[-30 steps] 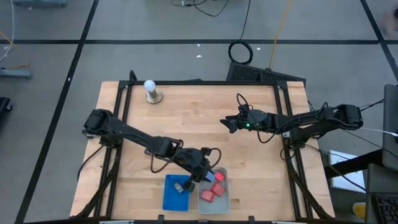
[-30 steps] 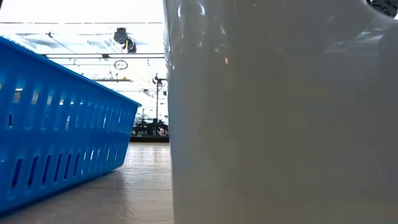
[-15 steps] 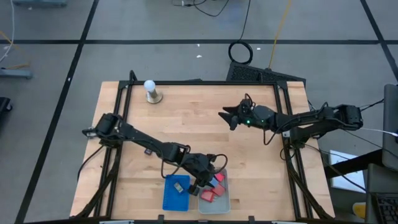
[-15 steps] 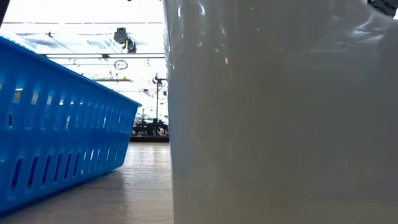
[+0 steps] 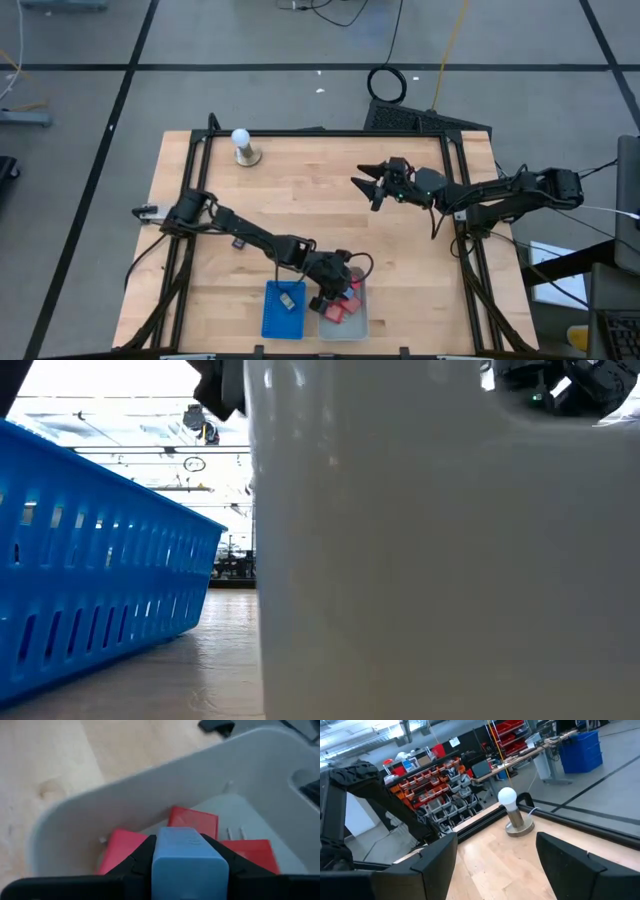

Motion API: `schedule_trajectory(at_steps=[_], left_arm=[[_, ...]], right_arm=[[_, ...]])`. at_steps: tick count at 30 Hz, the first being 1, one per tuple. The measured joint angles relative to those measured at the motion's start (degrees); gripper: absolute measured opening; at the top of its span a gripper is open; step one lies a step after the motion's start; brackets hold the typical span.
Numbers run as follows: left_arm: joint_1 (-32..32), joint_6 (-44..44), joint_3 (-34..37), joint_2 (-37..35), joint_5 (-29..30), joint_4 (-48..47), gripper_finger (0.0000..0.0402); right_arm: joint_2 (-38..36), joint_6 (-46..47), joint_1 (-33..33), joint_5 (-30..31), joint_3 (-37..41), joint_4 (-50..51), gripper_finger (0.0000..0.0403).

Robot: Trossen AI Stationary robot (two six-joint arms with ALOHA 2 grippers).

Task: Pick & Place Office items
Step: Put the blue charger adapter into the gray bin, then put the violet digital clock into the blue bin

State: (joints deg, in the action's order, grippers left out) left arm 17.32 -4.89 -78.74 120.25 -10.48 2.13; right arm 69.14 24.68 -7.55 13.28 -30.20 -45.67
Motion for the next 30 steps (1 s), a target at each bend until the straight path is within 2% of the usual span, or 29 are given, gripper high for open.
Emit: schedule_trajectory(at_steps=[14,19,22,30], left_arm=[[0.06,-1.21,0.13,0.54,5.57,-0.31,0.0114],[0.07,-0.98,0.13,0.54,7.19,-0.20,0.0163],[0.15,-0.85,0.13,0.52,7.49,-0.31,0.0174],[1.00,-0.84,0.13,-2.92,7.56,-1.23,0.0148]], right_arm=[[-0.02,-0.56,0.00,-0.04,0.00,0.54,0.0265],[-0.02,-0.54,0.00,-0.04,0.00,1.27,0.0265],[0.00,-0.47,0.00,-0.04,0.00,1.40,0.0265],[-0.02,-0.34,0.00,-0.04,0.00,2.10,0.0265]])
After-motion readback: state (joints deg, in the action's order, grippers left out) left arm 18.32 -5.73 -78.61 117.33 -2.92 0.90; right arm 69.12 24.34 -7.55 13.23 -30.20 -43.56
